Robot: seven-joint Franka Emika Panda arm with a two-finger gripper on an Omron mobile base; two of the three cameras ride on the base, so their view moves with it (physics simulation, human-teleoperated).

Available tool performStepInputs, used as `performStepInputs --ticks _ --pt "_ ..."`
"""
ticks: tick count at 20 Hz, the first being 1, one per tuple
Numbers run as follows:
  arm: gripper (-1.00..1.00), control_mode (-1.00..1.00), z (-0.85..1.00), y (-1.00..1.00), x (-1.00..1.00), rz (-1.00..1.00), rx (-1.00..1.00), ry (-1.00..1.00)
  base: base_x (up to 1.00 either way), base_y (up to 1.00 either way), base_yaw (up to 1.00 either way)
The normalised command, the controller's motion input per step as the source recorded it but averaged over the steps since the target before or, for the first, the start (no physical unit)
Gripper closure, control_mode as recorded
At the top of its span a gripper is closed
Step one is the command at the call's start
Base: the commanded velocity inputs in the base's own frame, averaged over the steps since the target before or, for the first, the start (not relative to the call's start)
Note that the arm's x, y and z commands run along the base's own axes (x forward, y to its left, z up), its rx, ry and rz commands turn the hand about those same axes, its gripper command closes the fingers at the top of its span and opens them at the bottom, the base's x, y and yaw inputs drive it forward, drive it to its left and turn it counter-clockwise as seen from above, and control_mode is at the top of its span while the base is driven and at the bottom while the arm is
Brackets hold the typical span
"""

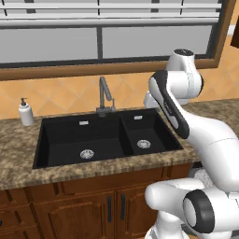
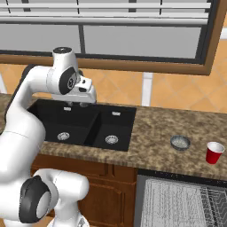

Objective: Pick up the cup and bowl from the counter, place them in the dishwasher, and close the dishwasher door.

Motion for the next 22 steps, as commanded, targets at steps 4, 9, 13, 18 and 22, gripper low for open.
performStepInputs --ticks 4,9,13,18,22 --pt "-1.0 -1.0 0.0 0.0 -0.27 0.0 0.0 -0.04 0.0 0.0 0.0" --pt "-1.0 -1.0 0.0 0.0 -0.76 0.0 0.02 -0.09 0.0 0.0 0.0" --pt "-1.0 -1.0 0.0 0.0 -0.74 0.0 0.01 -0.08 0.0 0.0 0.0" --pt "-1.0 1.0 0.0 0.04 -0.24 0.0 0.0 -0.01 -0.01 0.05 0.0" --pt "-1.0 1.0 0.0 0.0 0.0 0.0 0.0 0.0 -0.27 0.06 -0.12"
